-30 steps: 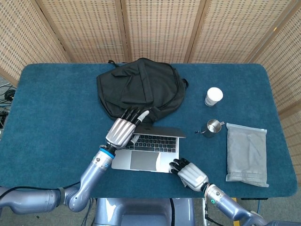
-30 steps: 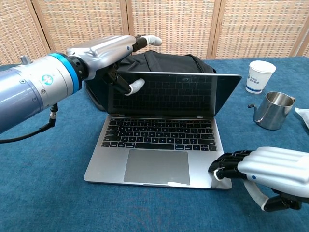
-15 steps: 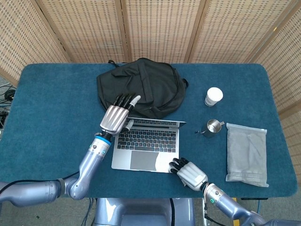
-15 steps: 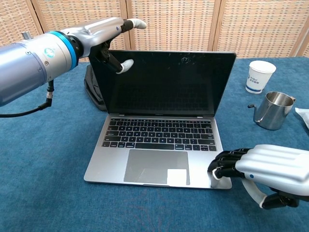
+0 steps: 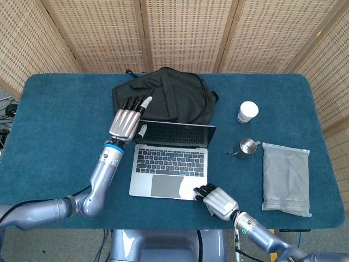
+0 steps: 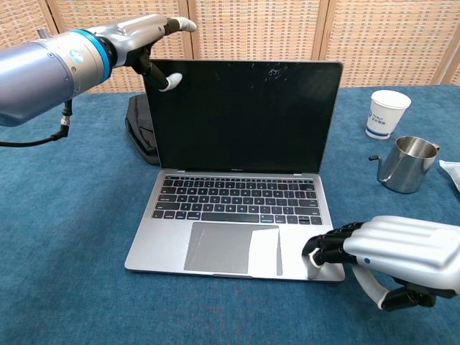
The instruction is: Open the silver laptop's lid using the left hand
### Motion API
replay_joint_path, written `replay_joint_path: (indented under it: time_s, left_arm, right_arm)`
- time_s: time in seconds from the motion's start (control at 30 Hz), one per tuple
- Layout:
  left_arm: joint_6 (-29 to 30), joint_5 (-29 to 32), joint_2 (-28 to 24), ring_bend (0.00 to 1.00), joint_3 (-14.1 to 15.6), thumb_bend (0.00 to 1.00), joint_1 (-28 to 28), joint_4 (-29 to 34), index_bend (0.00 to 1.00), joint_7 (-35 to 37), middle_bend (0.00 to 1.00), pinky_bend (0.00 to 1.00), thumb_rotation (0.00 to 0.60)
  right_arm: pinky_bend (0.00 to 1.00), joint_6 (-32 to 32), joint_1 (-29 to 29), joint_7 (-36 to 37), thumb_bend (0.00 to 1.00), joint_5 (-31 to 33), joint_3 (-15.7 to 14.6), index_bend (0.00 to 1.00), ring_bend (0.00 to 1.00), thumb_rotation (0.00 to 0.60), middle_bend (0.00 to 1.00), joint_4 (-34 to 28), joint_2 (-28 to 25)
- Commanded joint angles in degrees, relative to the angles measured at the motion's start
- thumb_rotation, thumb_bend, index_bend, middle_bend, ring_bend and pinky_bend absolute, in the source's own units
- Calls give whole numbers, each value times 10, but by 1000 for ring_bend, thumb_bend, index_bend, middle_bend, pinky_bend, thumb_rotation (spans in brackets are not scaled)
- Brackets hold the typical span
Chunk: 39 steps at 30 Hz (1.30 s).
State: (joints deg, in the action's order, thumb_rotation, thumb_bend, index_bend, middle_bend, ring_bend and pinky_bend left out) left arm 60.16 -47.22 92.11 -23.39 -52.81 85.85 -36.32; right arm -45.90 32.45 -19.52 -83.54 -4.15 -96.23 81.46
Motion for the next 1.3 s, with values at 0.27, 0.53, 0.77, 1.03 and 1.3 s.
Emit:
replay_joint_path:
  time_s: [0.27,0.53,0.77,1.03,1.3]
  left_arm:
    - [-14,55,-5,0,-9,482,-23,-50,0,-5,0,0,600]
    - [-20,59,2,0,2,481,-32,-79,0,12,0,0,600]
    - [-7,39,-15,0,9,482,-22,-51,0,35,0,0,600]
    - [13,-30,-107,0,6,482,23,56,0,109,0,0,600]
    - [58,-92,-231,0,-6,413,94,156,0,184,0,0,600]
  right_arm:
    - [153,0,6,14,1000,-3,-4,307,149,600,334,1,1]
    - [153,-3,8,22,1000,-5,-6,307,149,600,335,2,2]
    - [157,-16,7,25,1000,-8,-7,307,149,600,335,-9,-5]
    - [166,-71,1,65,1000,-40,11,307,149,600,334,-56,-45]
    - [169,-165,-27,120,1000,-73,31,315,149,600,335,-91,-125]
